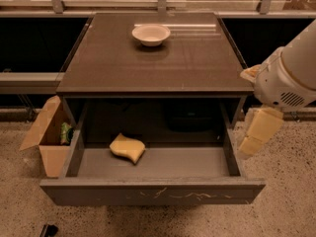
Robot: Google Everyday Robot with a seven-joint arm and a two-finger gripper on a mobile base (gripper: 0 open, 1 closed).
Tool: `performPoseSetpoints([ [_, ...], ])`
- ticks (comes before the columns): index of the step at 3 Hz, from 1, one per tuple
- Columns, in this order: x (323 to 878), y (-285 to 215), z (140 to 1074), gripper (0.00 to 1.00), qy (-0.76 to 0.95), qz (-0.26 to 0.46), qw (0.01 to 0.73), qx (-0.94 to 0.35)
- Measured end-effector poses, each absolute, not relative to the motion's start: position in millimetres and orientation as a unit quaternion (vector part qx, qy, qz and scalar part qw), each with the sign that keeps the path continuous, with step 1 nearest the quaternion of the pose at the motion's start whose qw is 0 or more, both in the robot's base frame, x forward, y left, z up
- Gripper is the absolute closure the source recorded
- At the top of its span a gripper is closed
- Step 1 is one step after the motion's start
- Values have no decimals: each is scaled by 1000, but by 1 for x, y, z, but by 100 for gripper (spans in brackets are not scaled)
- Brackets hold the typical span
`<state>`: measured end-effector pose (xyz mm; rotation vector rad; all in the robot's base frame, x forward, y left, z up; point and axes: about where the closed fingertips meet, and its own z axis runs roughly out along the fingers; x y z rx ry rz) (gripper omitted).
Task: Pick sponge from top drawer and place on counter
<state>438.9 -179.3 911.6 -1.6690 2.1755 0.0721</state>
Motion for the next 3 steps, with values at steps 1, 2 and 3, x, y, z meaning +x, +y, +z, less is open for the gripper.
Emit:
performPoseSetpoints([
  [1,447,-150,872,0,774,72,234,-584],
  [2,457,-114,836,0,765,126,256,-577],
  [3,462,-105,828,0,764,140,263,-573],
])
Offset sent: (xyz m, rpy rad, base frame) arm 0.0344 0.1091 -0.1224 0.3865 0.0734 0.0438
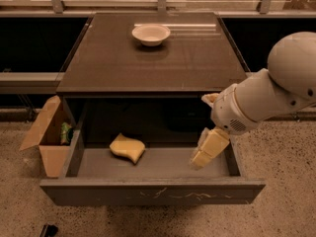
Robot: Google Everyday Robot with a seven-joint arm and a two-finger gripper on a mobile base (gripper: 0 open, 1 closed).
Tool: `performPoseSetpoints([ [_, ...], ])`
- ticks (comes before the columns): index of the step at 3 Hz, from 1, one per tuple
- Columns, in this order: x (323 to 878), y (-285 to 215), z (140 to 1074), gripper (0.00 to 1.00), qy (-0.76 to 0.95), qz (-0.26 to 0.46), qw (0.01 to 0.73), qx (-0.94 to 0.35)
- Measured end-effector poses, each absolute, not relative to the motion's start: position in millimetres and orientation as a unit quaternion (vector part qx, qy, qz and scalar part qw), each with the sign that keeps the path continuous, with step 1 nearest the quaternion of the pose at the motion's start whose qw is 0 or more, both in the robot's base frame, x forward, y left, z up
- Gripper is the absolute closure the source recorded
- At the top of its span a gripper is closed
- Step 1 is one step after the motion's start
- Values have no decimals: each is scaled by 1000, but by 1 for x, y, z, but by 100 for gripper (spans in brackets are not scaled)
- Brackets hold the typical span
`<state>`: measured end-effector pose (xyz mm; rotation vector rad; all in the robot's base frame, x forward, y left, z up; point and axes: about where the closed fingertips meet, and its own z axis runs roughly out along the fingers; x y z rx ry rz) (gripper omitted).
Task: Pick sponge from top drawer and place on counter
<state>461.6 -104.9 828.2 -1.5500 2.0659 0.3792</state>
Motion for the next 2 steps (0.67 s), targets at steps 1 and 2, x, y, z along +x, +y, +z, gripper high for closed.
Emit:
performPoseSetpoints([
  [1,462,-105,828,0,764,140,262,-573],
  [2,474,-96,807,0,761,148,255,-578],
])
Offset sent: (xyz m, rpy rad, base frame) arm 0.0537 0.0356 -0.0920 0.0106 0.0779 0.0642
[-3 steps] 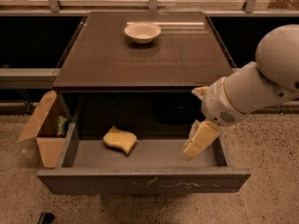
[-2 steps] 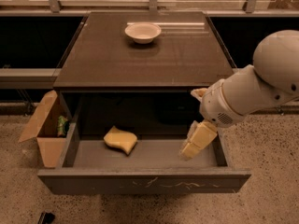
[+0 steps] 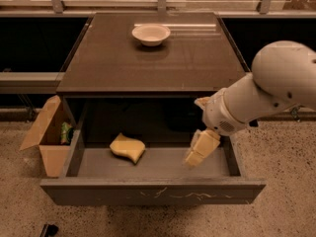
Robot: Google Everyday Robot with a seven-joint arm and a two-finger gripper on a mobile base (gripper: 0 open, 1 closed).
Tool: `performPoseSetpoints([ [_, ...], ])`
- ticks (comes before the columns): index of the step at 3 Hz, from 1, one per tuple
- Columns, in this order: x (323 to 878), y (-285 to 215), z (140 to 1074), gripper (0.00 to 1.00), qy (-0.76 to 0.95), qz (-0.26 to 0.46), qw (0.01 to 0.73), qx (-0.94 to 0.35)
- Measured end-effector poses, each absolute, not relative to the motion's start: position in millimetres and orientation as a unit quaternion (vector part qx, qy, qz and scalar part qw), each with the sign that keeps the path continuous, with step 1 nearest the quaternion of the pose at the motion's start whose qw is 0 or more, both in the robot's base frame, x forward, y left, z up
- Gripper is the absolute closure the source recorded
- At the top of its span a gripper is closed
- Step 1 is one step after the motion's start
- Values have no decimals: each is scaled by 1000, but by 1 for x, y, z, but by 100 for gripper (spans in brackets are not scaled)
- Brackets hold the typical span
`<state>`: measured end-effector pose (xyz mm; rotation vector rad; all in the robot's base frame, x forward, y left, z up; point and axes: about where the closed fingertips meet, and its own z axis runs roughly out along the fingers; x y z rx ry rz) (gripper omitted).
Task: Pick sponge from top drawer and place on counter
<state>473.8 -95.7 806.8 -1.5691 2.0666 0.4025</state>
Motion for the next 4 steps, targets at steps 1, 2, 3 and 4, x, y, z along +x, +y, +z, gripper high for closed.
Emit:
performPoseSetpoints([
  [1,502,-70,763,0,758,167,251,-579],
  [2,523,-52,730,0,764,167,251,-570],
  [3,545,-40,704,0,776,165,261,-550],
  [4,566,-24,686,0,773,173,280,-543],
])
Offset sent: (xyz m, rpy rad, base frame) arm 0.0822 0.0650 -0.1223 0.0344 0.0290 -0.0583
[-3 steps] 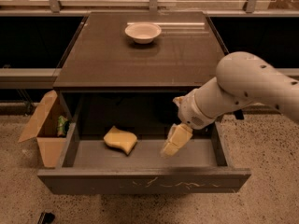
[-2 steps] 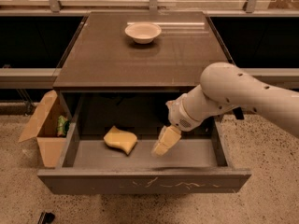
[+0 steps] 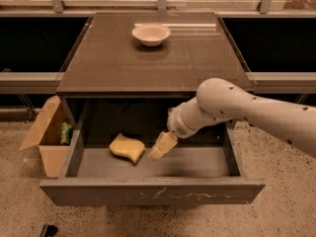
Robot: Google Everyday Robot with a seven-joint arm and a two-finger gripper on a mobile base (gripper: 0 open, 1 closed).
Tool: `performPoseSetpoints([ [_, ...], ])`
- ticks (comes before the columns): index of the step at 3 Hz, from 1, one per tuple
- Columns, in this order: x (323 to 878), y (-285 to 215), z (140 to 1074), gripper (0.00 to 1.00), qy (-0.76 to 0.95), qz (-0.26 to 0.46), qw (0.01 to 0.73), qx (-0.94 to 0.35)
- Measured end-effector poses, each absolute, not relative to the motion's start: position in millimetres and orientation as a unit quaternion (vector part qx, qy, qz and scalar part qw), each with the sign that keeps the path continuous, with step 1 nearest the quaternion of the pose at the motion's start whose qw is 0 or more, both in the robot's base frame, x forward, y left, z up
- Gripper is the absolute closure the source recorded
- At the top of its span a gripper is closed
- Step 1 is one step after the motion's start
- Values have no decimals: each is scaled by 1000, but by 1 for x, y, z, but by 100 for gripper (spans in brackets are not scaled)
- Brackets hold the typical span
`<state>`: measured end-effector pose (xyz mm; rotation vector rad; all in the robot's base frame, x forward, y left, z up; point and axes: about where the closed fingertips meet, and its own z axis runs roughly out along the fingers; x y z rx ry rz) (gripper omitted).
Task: Pick sponge from top drawer and place on counter
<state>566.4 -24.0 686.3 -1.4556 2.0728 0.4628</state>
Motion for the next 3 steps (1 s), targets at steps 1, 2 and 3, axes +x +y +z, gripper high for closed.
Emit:
performPoseSetpoints([
  [1,581,0,671,0,760,185,289,-553],
  [2,584,26,658,0,748,181,286,-571],
  [3,582,50,645,0,740,180,276,-586],
])
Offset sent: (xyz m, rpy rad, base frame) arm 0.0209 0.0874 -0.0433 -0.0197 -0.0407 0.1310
